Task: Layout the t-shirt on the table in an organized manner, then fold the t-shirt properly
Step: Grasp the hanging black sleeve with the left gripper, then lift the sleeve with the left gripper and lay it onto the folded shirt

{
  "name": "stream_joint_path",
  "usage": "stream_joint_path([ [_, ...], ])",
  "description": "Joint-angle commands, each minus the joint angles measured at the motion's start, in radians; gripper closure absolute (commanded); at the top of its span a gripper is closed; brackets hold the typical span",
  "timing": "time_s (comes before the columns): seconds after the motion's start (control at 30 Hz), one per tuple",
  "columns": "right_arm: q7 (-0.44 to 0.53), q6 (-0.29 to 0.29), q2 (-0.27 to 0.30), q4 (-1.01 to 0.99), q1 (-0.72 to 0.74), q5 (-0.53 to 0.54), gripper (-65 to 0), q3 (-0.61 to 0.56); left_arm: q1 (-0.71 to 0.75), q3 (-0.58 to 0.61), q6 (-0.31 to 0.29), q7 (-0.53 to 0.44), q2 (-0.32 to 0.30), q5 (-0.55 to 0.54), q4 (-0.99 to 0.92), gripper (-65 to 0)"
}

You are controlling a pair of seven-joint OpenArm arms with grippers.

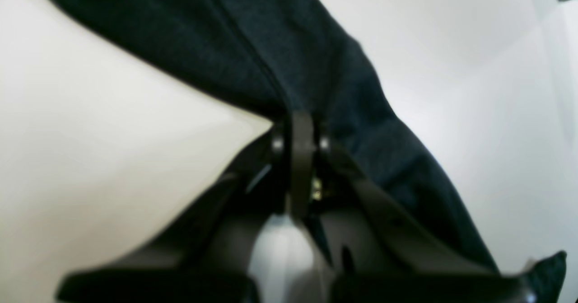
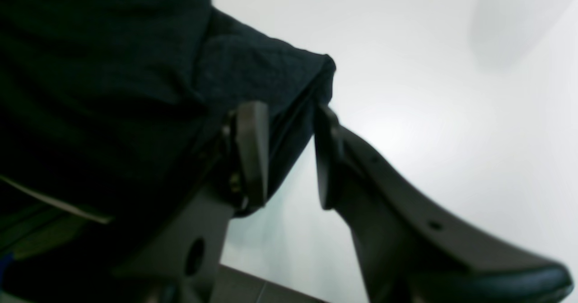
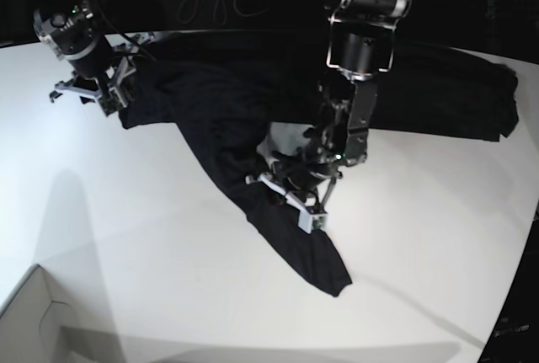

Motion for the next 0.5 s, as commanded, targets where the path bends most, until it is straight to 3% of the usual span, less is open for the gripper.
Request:
stream_joint_path([
  [0.0,0.018,-0.008,0.005,0.015,0.004,0.010,-18.6,0.002,-0.013,0.000,-0.008,0.004,0.007,-0.009,0.052,-0.1],
  [0.27,0.021,-0.008,0.005,0.015,0.004,0.010,-18.6,0.002,0.078,-0.132,-0.011,0.130,0.007,-0.021,0.375,-0.1],
  [0.47,0.022,-0.008,0.002,0.015,0.004,0.010,-18.6,0.001,0.181,-0.203,-0.009,0.259,-0.028,-0.205,0.636,-0.1],
])
